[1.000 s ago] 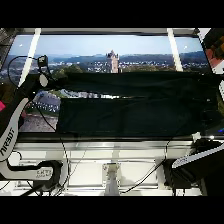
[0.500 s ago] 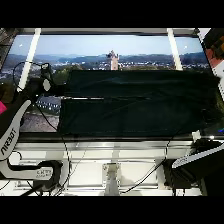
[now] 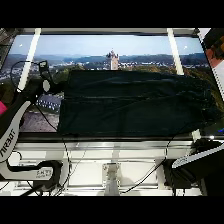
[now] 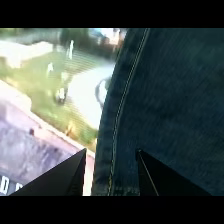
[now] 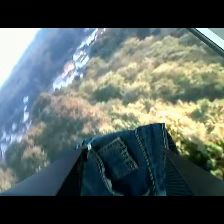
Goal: Fold the clothes and pants, and hang the long-sleeved shirts on hangers.
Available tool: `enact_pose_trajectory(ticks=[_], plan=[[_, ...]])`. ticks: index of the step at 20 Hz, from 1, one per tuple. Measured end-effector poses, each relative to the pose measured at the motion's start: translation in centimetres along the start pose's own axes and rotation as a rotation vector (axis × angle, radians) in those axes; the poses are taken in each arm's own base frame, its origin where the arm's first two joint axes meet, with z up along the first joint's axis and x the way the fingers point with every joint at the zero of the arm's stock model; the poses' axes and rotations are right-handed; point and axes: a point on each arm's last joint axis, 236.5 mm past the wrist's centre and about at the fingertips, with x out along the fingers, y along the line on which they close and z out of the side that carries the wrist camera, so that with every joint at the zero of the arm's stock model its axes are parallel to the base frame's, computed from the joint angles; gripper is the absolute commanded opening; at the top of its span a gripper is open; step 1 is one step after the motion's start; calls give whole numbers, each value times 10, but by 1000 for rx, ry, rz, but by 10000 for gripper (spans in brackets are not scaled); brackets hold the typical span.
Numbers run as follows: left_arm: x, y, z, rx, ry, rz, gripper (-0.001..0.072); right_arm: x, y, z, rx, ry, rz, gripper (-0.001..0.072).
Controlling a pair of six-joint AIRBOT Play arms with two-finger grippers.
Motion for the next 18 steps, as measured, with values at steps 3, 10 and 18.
enact_pose_trajectory(ticks=[3,10,18], plan=[[-16,-1,9,-9,-28,-7,85,-13,-7,-8,-30,58,-11,180],[-72,7,1,31,15,14,19,-34,-41,-47,4,246,-3,40],[-110,51,-90,-48,167,46,18,-62,-48,-90,213,397,386,41]])
